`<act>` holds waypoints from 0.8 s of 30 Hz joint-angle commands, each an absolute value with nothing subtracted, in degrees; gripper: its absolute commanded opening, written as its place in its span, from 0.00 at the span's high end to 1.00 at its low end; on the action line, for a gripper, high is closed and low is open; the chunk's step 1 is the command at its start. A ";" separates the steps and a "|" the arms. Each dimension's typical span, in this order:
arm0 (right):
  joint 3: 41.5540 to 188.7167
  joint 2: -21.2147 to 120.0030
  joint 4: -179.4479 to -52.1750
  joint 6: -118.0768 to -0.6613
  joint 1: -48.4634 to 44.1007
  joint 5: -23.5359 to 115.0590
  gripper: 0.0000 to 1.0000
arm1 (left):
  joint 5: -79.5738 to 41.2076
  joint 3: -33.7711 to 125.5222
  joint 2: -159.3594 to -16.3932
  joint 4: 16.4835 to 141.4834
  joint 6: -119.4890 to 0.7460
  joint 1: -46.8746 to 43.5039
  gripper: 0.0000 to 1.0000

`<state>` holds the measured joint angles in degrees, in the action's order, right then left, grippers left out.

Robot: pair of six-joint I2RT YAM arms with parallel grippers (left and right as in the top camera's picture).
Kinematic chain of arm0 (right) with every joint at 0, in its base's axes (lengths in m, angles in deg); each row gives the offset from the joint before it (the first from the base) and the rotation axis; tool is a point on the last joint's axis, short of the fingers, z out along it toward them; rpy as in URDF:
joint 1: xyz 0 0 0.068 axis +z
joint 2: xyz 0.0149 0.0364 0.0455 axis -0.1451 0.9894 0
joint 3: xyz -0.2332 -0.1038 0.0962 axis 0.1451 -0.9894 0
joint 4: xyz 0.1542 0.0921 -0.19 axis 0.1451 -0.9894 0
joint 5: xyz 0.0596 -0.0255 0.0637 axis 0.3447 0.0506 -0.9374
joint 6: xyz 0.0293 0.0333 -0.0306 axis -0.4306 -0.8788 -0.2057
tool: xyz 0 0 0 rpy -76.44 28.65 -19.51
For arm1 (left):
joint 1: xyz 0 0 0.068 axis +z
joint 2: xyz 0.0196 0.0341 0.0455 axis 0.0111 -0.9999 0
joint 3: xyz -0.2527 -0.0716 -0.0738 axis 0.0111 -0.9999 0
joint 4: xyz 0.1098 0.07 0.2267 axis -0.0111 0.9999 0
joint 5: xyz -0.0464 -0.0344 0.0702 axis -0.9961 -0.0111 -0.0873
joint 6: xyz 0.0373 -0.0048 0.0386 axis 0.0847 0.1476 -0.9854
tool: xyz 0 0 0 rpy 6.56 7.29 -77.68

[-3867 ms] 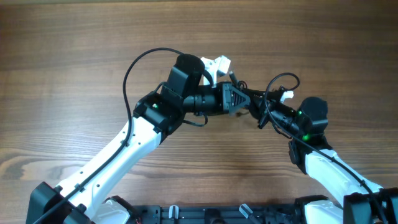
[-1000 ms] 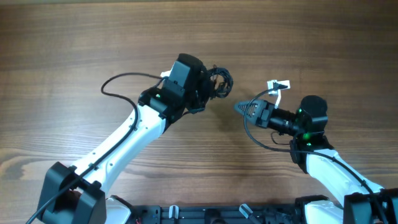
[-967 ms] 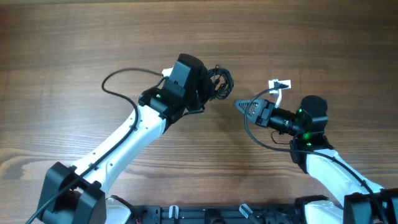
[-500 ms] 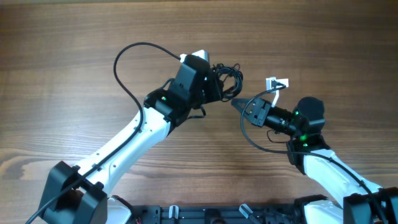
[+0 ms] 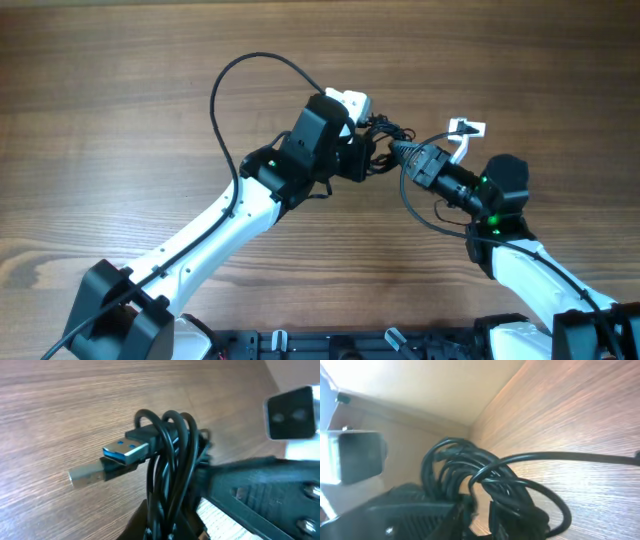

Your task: Untangle cables

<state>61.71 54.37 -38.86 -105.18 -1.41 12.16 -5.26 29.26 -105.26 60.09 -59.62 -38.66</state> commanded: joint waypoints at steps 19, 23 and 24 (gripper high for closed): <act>62.14 54.26 -38.47 -88.64 -1.67 -0.63 0.68 | -4.30 29.42 -105.39 59.13 -66.46 -39.09 0.96; 62.14 54.26 -42.12 -87.50 -1.67 1.75 0.64 | -2.38 29.42 -105.39 59.13 -66.53 -39.09 0.96; 62.14 54.26 -42.21 -87.70 -1.67 1.84 0.66 | -2.38 29.42 -105.39 59.13 -66.51 -39.12 0.96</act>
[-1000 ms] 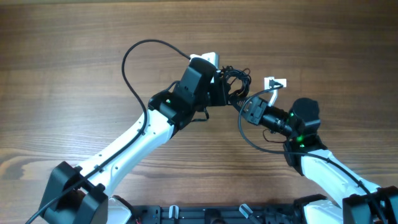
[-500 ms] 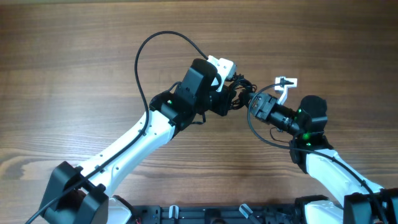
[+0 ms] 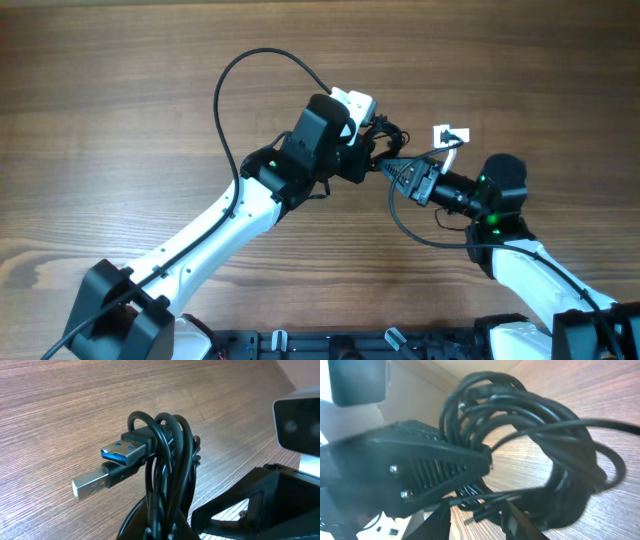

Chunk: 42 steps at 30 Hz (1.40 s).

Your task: Untangle cables

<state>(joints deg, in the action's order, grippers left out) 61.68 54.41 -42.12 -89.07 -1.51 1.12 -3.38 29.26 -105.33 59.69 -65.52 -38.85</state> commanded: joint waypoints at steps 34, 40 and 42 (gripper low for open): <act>62.14 54.26 -47.13 -98.67 0.87 4.42 0.63 | 14.74 29.42 -105.50 61.53 -58.90 -44.73 0.96; 62.14 54.26 -47.10 -102.78 0.87 4.42 0.74 | 14.74 29.42 -105.50 60.13 -57.46 -46.22 0.96; 62.14 54.26 -47.13 -103.30 0.87 3.72 0.81 | 14.74 29.42 -105.50 60.11 -57.39 -46.22 0.96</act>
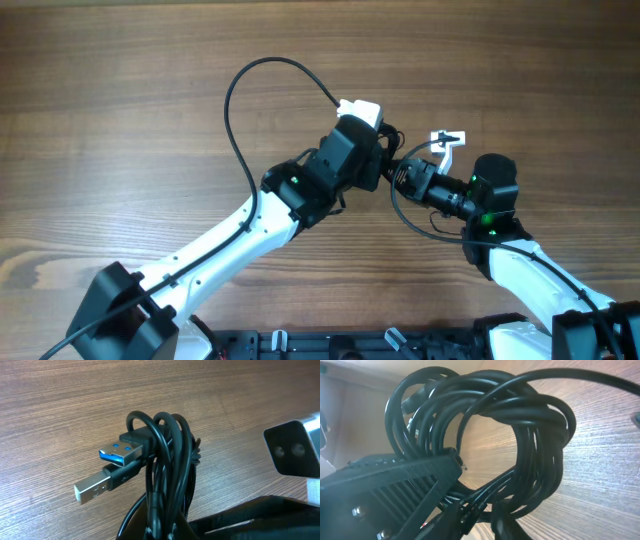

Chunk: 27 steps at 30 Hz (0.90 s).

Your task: Untangle cables

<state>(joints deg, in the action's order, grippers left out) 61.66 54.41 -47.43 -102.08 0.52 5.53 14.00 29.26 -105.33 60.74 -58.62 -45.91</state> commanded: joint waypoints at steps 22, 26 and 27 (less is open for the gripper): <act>62.14 54.26 -46.67 -104.07 0.43 14.93 0.96 | 5.10 29.42 -105.48 61.18 -59.34 -46.22 0.96; 62.14 54.26 -46.89 -102.08 0.41 15.06 0.95 | 5.82 29.44 -105.48 61.09 -59.38 -45.98 0.96; 62.14 54.26 -46.80 -99.96 0.04 15.00 0.91 | 8.27 29.44 -105.48 61.90 -59.36 -45.74 0.96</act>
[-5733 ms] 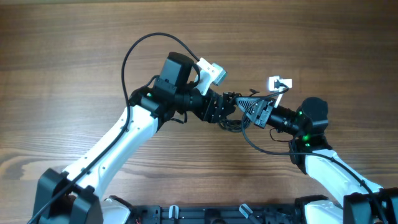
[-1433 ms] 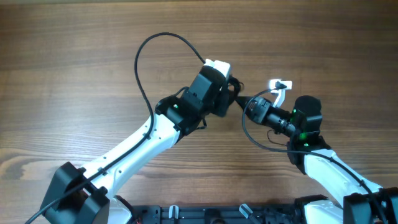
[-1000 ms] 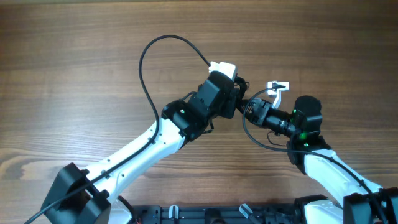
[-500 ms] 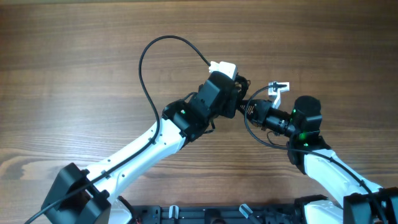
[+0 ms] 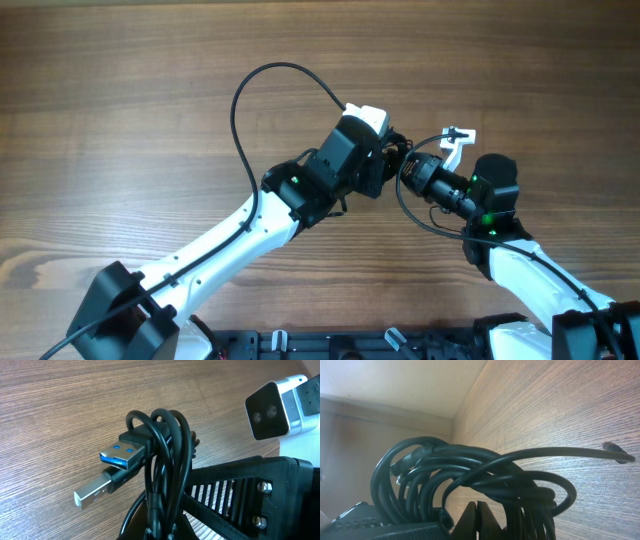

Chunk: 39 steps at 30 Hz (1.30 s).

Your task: Untangle cables

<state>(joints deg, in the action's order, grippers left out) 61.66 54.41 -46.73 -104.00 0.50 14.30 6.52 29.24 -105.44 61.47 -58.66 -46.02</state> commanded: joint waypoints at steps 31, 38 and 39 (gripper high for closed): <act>62.14 54.15 -43.00 -148.02 2.49 8.03 0.57 | 25.19 29.33 -105.50 61.68 -23.27 -47.57 0.96; 62.14 54.17 -42.93 -150.49 4.74 8.42 0.67 | 25.25 29.33 -105.50 60.42 -23.30 -49.61 0.96; 62.14 54.17 -42.78 -150.75 4.80 8.42 0.69 | 25.25 29.33 -105.50 60.44 -23.32 -49.65 0.96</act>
<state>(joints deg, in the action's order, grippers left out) 61.66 54.41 -43.28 -149.11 3.77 7.83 24.88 29.24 -105.48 61.05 -23.86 -48.99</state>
